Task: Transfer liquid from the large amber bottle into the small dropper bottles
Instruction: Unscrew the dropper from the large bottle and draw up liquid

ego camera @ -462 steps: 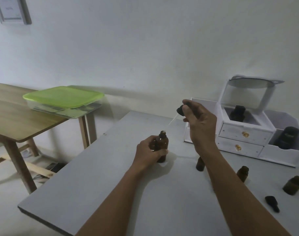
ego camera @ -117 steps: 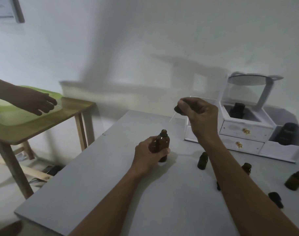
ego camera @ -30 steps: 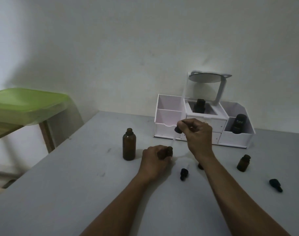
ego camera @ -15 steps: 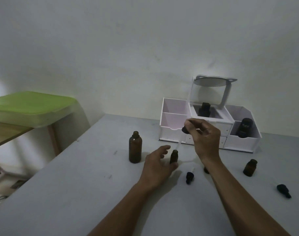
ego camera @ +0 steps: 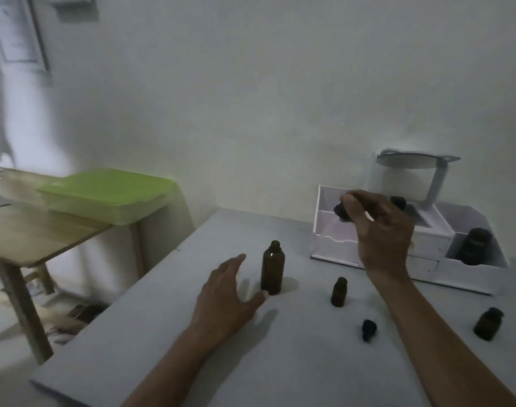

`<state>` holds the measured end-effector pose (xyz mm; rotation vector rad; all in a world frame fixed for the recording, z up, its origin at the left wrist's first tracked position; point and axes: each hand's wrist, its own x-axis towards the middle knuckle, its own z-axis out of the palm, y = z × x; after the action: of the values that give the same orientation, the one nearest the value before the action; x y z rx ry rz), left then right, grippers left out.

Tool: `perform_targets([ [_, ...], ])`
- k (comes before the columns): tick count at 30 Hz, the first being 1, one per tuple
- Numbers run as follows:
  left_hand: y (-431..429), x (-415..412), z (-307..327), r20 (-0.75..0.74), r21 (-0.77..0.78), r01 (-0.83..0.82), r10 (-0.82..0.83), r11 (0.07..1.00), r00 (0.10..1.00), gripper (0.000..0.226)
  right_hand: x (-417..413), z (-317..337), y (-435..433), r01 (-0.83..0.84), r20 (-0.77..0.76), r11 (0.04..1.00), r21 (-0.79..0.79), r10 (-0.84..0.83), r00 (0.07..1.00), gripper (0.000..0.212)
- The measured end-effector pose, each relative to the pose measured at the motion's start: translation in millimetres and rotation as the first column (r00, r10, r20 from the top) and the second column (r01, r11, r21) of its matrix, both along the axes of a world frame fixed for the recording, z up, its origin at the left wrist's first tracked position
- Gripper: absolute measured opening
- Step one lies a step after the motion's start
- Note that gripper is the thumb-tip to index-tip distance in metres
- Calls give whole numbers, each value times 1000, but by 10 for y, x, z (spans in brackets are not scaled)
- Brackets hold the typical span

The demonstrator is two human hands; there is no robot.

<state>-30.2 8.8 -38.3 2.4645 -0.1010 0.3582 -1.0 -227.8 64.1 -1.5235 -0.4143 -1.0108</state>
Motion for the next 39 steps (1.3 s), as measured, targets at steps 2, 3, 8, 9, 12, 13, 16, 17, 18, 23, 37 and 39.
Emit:
perform_targets([
  [2, -73, 172, 11, 4, -64, 37, -37, 997, 999, 93, 61, 72, 116, -24, 11, 999, 40, 24, 1000, 11],
  [3, -123, 257, 7, -5, -111, 60, -61, 992, 998, 93, 92, 94, 163, -30, 8, 998, 62, 30, 1000, 12],
  [8, -289, 437, -68, -19, -381, 162, -183, 910, 983, 68, 274, 87, 351, -29, -27, 994, 101, 32, 999, 11],
  [9, -292, 441, -89, -10, -412, 171, -193, 895, 981, 60, 300, 67, 383, -35, -40, 995, 93, 39, 998, 12],
  [12, -268, 476, -149, 10, -473, 179, -198, 863, 980, 52, 331, -5, 462, -58, -67, 995, 76, 64, 996, 11],
  [13, -262, 486, -153, 13, -474, 180, -198, 862, 980, 52, 328, -10, 490, -66, -70, 995, 71, 71, 995, 11],
  [16, -264, 488, -166, 18, -483, 176, -191, 858, 981, 53, 304, -13, 550, -110, -71, 991, 73, 115, 991, 10],
  [17, -270, 482, -167, 20, -491, 174, -189, 854, 982, 53, 298, -11, 559, -118, -71, 991, 70, 122, 990, 10],
  [18, -273, 482, -171, 24, -498, 171, -183, 850, 983, 52, 296, -6, 564, -123, -75, 990, 64, 128, 989, 10],
  [23, -283, 510, -197, 28, -492, 156, -164, 856, 986, 54, 333, -42, 563, -124, -113, 991, 47, 128, 985, 6],
  [37, -285, 531, -214, 44, -501, 168, -169, 849, 985, 56, 374, -86, 565, -84, -126, 994, 64, 91, 988, 6],
  [39, -285, 528, -217, 46, -508, 168, -168, 845, 985, 55, 380, -89, 563, -84, -123, 994, 73, 93, 988, 6],
])
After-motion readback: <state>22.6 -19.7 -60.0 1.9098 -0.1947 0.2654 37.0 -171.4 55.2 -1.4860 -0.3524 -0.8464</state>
